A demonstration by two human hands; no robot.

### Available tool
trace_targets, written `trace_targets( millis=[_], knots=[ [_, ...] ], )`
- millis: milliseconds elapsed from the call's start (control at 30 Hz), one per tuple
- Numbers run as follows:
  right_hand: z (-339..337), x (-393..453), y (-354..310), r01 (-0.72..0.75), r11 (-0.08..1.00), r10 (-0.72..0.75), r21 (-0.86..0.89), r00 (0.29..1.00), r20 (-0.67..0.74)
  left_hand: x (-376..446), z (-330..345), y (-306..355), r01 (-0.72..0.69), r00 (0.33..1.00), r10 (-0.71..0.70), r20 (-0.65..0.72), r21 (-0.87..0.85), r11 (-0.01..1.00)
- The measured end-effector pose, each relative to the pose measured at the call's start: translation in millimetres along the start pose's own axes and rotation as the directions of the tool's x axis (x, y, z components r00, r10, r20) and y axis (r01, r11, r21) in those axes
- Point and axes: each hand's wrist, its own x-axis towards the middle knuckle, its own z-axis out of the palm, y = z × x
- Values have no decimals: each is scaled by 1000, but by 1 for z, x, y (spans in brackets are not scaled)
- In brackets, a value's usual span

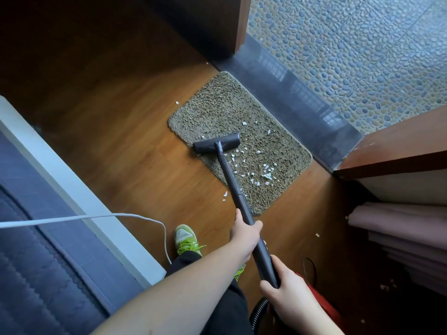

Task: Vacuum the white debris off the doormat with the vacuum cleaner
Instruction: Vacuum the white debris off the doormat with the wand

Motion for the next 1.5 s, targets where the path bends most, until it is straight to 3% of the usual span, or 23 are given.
trace_targets(
  millis=[700,1200,1500],
  knots=[
    [5,52,-48,27,1000,-27,-2,999,-40,29,-37,52,-108,993,105,-49,-48,993],
    [0,24,-22,3,998,-4,-65,1000,-24,7,-19,27,-38,999,36,-18,-93,995],
    [2,4,-6,11,1000,-11,-16,1000,14,-4,-9,7,19,1000,-19,-13,-14,1000]
  ],
)
